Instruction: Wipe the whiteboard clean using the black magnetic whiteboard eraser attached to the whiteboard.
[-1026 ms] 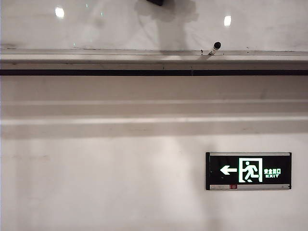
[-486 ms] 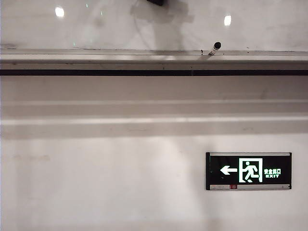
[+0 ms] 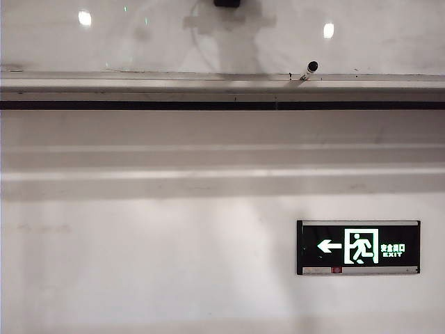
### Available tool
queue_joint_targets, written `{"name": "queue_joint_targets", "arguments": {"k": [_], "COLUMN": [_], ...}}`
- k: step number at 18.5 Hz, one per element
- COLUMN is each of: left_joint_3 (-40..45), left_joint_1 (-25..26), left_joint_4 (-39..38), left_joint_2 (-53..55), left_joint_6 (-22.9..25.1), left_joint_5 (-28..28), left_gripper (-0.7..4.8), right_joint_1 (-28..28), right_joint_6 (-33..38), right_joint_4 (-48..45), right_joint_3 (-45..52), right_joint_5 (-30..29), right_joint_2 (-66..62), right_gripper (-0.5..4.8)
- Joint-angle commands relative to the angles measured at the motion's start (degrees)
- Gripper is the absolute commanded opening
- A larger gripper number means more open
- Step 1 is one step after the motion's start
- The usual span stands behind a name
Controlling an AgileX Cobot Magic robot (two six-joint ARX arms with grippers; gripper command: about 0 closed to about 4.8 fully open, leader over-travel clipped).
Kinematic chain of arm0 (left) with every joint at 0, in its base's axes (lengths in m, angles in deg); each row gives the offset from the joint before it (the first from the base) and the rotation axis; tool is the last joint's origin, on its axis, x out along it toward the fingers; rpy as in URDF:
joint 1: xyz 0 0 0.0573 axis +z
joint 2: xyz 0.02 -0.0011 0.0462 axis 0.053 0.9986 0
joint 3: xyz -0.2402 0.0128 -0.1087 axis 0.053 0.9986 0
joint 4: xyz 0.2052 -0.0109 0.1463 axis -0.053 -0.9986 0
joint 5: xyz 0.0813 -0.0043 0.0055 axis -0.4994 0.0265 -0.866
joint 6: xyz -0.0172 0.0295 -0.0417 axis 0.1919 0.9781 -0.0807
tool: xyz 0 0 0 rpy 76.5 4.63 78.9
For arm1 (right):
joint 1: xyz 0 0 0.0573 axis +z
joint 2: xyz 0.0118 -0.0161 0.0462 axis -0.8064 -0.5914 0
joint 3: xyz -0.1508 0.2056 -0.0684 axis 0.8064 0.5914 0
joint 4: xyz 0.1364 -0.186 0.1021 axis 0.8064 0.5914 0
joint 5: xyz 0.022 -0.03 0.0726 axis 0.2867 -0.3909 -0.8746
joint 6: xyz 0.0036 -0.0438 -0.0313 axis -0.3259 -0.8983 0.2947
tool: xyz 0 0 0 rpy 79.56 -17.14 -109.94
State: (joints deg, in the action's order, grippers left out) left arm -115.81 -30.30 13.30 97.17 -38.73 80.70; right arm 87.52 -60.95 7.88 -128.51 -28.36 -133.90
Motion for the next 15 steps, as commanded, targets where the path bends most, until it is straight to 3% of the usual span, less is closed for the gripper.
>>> {"name": "queue_joint_targets", "arguments": {"k": [1, 11, 15], "left_joint_3": [-0.13, -0.13, -0.13], "left_joint_1": [-0.07, -0.07, -0.07], "left_joint_4": [0.81, 0.81, 0.98], "left_joint_2": [-0.28, -0.28, -0.28], "left_joint_6": [0.0, 0.0, 0.0], "left_joint_5": [0.24, 0.26, 0.24], "left_gripper": [-0.06, -0.06, -0.06], "right_joint_1": [-3.89, -17.75, -18.93], "right_joint_6": [-5.46, -5.84, -5.79], "right_joint_4": [2.78, 21.81, 31.15], "right_joint_3": [-9.66, -25.27, -25.88], "right_joint_5": [1.66, 0.94, -11.52], "right_joint_2": [0.63, 0.81, 0.61], "right_gripper": [-0.01, -0.01, -0.01]}}
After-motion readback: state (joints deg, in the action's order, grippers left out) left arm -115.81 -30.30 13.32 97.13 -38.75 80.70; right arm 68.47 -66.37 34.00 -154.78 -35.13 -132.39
